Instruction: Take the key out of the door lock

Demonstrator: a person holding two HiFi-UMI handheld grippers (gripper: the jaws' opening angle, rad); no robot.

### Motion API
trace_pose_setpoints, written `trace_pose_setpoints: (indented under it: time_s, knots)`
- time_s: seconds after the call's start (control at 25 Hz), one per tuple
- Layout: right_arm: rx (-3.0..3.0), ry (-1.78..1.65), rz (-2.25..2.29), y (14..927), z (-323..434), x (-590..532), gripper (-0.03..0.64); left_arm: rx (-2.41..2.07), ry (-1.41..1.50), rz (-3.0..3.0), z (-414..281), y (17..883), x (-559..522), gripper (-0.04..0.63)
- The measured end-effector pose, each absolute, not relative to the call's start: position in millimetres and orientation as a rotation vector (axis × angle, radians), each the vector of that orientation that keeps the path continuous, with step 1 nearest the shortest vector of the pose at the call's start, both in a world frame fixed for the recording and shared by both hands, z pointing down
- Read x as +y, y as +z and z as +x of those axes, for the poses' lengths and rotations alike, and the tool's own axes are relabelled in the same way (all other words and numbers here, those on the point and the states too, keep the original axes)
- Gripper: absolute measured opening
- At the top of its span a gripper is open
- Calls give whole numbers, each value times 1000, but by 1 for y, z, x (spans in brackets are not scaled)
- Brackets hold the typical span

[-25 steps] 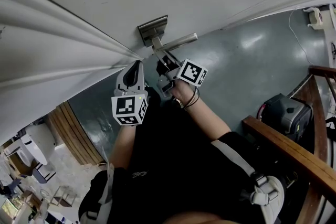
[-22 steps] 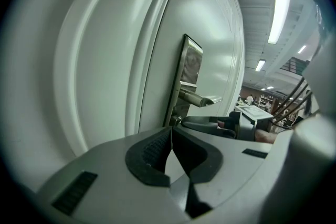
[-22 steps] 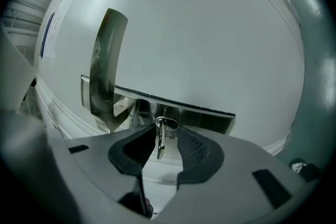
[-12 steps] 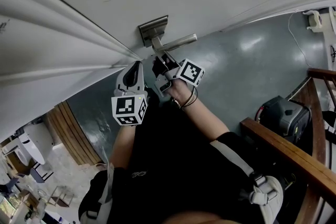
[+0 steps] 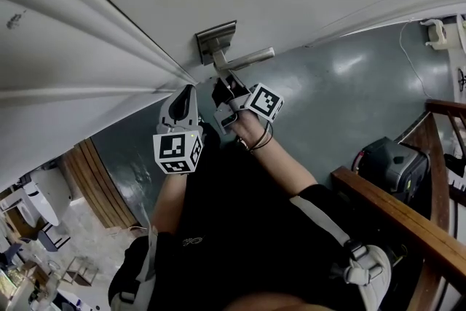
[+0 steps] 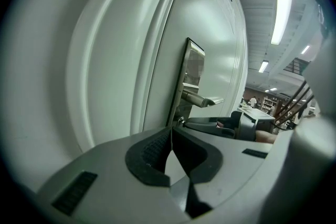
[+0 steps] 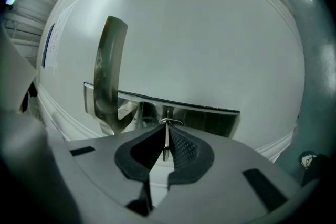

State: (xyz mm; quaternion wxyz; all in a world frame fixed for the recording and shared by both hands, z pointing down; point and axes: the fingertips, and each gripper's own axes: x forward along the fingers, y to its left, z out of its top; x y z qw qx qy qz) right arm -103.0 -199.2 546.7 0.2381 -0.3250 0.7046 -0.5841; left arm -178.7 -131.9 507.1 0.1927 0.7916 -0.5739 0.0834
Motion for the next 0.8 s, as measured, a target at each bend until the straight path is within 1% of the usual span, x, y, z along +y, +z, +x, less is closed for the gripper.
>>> trace_pose_setpoints:
  time_s: [0.8]
  knots:
    - [1902, -1601, -892, 548, -101, -194, 31, -1602, 233, 2226, -176, 508, -128, 26]
